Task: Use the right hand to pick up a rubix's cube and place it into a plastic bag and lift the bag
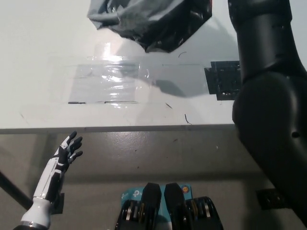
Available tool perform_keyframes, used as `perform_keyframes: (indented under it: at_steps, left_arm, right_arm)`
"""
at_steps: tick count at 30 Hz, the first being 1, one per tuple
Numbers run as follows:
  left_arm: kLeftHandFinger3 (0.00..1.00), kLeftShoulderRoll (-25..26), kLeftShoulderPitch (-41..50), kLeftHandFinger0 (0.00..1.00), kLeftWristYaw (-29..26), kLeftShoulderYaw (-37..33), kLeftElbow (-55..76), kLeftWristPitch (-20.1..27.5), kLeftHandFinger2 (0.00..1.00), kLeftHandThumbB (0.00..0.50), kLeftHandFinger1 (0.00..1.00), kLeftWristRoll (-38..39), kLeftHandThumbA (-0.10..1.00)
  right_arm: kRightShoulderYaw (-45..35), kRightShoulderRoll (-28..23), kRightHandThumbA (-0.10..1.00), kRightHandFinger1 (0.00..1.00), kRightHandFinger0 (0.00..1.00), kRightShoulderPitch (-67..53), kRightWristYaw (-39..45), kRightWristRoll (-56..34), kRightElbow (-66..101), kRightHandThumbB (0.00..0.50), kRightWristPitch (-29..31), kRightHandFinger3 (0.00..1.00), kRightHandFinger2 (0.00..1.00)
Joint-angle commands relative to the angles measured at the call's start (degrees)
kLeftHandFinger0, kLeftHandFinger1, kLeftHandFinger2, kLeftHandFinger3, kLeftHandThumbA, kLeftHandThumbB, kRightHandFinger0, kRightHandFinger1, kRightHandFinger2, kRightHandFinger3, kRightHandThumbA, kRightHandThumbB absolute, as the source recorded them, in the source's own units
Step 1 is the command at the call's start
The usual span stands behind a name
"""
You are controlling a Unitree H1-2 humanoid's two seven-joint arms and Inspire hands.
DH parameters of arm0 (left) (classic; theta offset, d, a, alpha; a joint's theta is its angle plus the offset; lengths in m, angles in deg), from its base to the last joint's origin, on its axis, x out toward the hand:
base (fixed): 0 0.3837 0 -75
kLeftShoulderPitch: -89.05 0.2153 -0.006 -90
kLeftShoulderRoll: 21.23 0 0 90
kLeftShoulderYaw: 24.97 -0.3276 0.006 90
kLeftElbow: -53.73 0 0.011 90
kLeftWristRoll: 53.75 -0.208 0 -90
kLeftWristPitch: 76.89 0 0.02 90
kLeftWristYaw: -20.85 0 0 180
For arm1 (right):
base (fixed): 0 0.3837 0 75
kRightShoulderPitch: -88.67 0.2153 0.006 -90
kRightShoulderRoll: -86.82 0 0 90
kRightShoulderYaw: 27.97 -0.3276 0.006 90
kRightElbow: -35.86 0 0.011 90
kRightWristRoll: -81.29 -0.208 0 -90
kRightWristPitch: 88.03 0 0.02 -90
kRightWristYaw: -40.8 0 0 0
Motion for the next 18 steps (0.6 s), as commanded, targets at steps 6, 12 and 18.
perform_keyframes:
  at_steps: [6, 12, 18]
  left_arm:
    - [1.0, 0.97, -3.93, 0.97, 0.17, -0.16, 1.83, 0.28, 1.0, 0.165, 1.0, -0.73, 0.99]
    - [1.0, 1.02, -4.46, 0.98, -0.18, -0.39, 1.75, 1.12, 1.0, 0.149, 1.0, -1.96, 0.99]
    - [1.0, 1.03, -4.61, 0.97, 0.04, -0.58, 1.66, 1.18, 1.0, 0.142, 1.0, -2.1, 0.99]
  right_arm:
    - [-1.07, -3.49, -0.1, 0.09, 0.0, 22.91, 0.46, -8.81, 4.28, 0.005, 3.56, 1.0, 0.74]
    - [-1.23, -3.43, -0.1, 0.1, 0.0, 21.36, 2.57, -9.46, 2.99, 0.01, 4.43, 1.0, 0.76]
    - [-0.58, -3.13, -0.1, 0.2, 0.0, 19.12, 3.54, -9.03, 2.0, 0.001, 6.5, 1.0, 0.79]
